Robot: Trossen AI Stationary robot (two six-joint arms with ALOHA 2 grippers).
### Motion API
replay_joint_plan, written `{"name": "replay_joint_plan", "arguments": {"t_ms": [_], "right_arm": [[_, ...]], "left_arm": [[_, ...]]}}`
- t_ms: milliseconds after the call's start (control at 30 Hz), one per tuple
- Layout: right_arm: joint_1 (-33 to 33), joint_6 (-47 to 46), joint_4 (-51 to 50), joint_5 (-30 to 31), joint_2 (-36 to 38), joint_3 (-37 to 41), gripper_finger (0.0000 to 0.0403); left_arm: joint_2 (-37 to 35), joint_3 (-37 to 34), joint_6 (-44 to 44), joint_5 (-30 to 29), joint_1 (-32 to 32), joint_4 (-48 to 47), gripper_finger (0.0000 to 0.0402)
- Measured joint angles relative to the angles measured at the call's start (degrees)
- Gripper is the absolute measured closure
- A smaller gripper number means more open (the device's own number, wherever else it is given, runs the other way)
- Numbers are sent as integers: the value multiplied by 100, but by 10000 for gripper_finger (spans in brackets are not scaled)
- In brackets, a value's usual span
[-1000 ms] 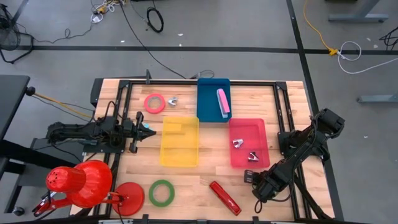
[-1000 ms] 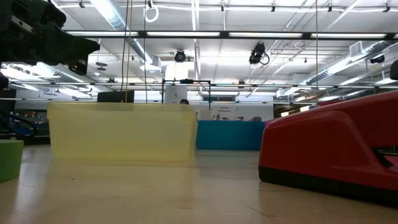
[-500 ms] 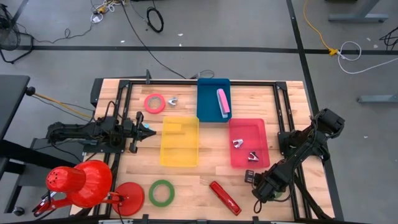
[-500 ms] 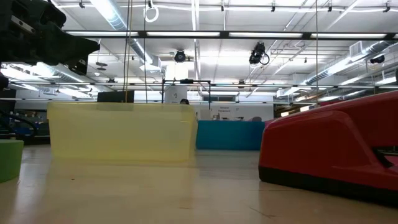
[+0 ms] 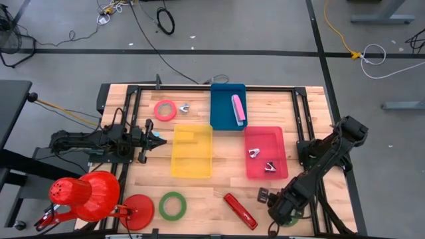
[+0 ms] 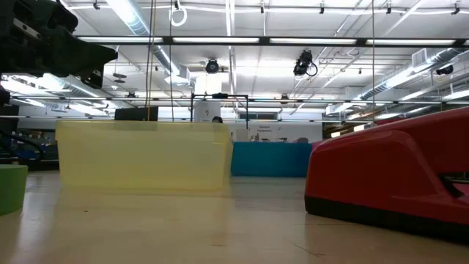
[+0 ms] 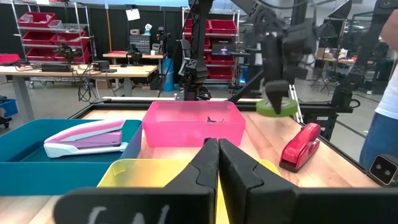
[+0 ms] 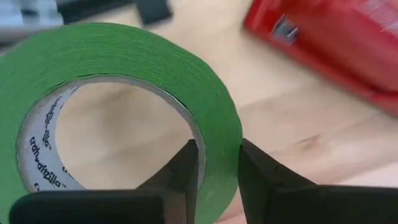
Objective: Pick and place Stapler, Stapler remover, tape
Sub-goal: Put the right green tape into the yellow bin
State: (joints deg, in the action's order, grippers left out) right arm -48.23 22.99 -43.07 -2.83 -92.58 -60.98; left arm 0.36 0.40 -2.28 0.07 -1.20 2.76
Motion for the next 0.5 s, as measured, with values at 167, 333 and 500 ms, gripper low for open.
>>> {"name": "replay_joint_plan", "arguments": {"t_ms": [167, 333, 500], "right_arm": [[0, -269, -80, 34, 147, -476, 320], [54, -508, -129, 37, 239, -982, 320], [237, -727, -197, 40, 246, -1551, 320]], "left_arm": [[0, 0, 2, -1, -1, 1, 385], [0, 0, 0, -1, 0, 0, 385], [0, -1, 0, 0, 1, 0, 385]]}}
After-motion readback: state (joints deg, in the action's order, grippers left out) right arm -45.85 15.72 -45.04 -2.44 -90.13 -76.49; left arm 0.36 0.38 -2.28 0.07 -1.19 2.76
